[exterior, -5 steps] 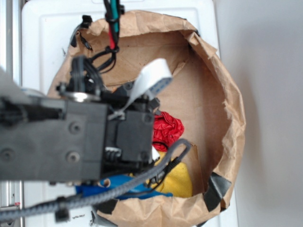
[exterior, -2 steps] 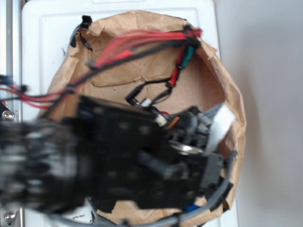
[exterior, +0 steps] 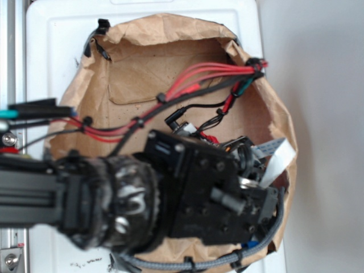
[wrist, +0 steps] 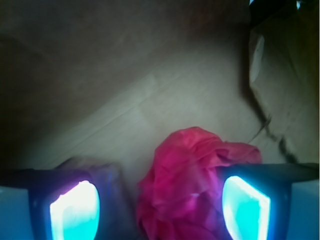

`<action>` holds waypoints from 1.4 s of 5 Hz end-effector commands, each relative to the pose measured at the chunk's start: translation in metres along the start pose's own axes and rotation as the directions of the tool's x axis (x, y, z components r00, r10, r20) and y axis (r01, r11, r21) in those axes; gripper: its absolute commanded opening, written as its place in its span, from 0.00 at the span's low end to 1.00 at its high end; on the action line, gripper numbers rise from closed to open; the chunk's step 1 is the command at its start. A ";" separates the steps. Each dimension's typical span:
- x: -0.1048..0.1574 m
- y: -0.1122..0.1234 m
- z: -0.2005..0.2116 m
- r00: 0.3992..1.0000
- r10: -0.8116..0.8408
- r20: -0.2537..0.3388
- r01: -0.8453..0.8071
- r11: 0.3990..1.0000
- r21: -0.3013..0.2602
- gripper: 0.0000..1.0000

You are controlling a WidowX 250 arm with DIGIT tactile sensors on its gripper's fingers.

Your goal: Grab the red paper.

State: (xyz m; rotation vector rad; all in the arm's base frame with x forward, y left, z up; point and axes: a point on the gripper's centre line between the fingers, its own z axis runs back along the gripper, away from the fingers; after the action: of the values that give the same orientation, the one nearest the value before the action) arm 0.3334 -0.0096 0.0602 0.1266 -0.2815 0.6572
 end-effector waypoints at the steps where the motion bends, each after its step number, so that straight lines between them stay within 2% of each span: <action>1: 0.011 0.009 0.016 0.997 0.018 0.069 -0.018 1.000 -0.002 0.00; 4: 0.016 0.011 0.019 0.996 0.038 0.080 -0.038 0.999 -0.007 0.00; 5: 0.020 0.016 0.033 0.996 0.051 0.074 -0.047 0.997 -0.055 0.00; 7: 0.040 0.052 0.103 0.996 0.088 -0.007 -0.087 0.964 -0.250 0.00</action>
State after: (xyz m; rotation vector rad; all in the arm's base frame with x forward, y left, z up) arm 0.3070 0.0209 0.1420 -0.1044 -0.2864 0.6968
